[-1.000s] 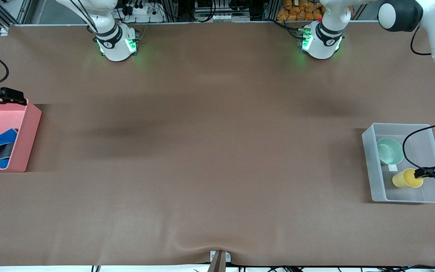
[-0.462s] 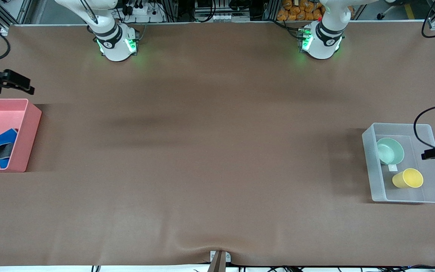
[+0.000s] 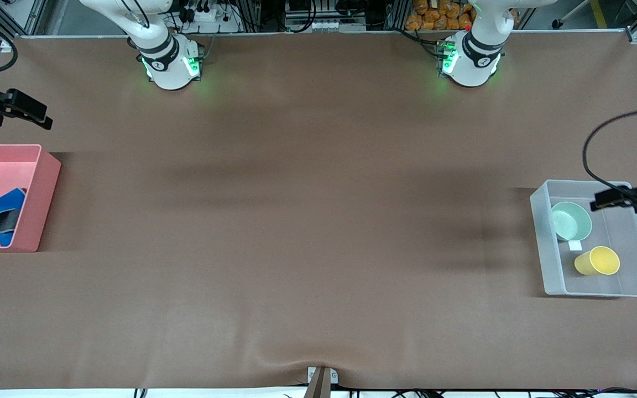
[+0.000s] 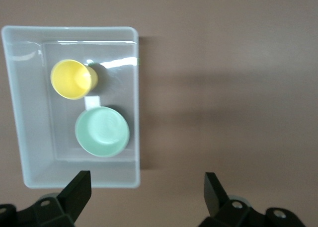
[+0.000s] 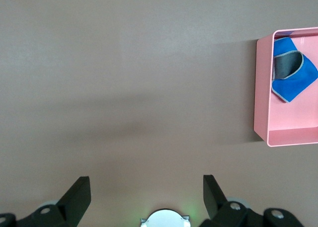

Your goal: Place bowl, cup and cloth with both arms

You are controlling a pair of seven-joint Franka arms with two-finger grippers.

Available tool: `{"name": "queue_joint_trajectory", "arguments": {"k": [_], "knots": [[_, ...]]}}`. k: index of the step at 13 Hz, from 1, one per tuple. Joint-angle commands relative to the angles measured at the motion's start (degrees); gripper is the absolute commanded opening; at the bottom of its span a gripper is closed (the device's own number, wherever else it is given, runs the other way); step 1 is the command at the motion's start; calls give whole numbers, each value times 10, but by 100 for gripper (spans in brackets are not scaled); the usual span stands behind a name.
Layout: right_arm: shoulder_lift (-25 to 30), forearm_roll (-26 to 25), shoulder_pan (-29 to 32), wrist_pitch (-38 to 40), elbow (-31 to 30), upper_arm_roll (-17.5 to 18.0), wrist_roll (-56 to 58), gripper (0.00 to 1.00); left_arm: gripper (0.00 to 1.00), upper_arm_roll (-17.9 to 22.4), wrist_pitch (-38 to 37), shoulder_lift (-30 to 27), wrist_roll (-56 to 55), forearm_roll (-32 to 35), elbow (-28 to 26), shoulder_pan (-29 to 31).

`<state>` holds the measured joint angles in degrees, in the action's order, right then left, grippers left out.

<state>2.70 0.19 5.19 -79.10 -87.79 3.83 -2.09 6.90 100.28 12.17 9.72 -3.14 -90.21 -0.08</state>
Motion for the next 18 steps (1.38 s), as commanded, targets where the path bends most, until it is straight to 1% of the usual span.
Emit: {"name": "queue_joint_trajectory", "arguments": {"k": [1,3,5,6,7,8,10,15,18], "knots": [[14,10,-4,5,-10,-20,32,100,100,-48,6,-98,-53,27,-95,3],[19,19,-3,6,-10,-20,32,100,100,-71,-5,-138,-58,22,-105,4],[19,24,-3,5,-10,-20,32,100,100,-114,-18,-152,-73,21,-104,6],[19,24,-3,5,-10,-20,32,100,100,-132,-29,-156,-101,24,-102,6],[19,24,-2,5,-10,-20,32,100,100,-139,-51,-164,-105,26,-96,5],[20,24,-2,6,-10,-20,32,100,100,-133,-72,-174,-94,27,-89,5],[29,24,-1,6,-11,-20,32,100,100,-121,-96,-173,-63,26,-70,1],[28,24,2,5,-12,-20,32,100,100,-123,-97,-167,-140,21,-61,-1],[27,24,1,5,-12,-19,32,100,100,-120,-97,-167,-139,22,-60,-1]]}}
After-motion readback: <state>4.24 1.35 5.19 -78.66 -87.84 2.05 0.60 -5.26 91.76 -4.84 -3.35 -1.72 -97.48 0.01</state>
